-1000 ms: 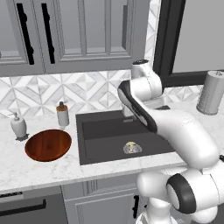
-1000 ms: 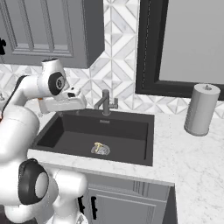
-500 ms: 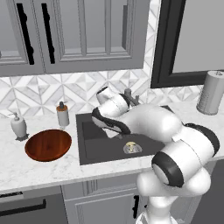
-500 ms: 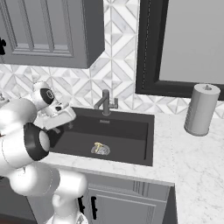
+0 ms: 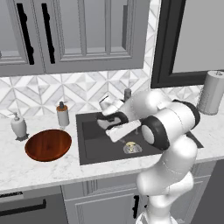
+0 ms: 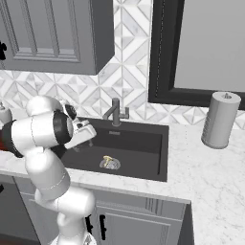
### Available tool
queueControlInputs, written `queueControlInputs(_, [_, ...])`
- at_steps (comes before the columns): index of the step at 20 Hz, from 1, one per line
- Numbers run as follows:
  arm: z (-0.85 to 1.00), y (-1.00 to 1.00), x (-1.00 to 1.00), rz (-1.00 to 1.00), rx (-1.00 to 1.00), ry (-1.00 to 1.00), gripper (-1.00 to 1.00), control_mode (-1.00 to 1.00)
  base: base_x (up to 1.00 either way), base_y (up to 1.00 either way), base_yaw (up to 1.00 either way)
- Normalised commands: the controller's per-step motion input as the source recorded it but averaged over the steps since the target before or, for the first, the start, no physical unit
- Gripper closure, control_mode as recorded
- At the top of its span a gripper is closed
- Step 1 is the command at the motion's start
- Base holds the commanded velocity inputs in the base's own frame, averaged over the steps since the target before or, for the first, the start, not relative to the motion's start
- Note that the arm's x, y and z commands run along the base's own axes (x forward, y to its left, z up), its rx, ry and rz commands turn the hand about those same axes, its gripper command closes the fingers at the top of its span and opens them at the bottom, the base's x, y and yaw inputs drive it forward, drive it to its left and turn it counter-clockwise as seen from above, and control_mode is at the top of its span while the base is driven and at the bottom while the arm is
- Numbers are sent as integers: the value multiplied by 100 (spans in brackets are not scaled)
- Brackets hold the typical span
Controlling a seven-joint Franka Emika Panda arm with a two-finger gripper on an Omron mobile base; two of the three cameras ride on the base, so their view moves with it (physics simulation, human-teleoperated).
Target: Pick the mushroom from the sink and place it in the bowl. Then pick the bowl and place it in the microwave. Then close the microwave door and press the start button.
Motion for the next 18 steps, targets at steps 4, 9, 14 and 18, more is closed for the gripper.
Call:
queueControlInputs(4, [-78,-39,30,0,-2,7,-100,-100,0,0,0])
queueControlInputs(9, [-67,-14,21,-1,-7,1,-100,-100,0,0,0])
queueControlInputs(14, [-39,-7,25,-3,-7,-3,-100,-100,0,0,0])
queueControlInputs(18, [-11,-9,42,0,0,-4,-100,-100,0,0,0])
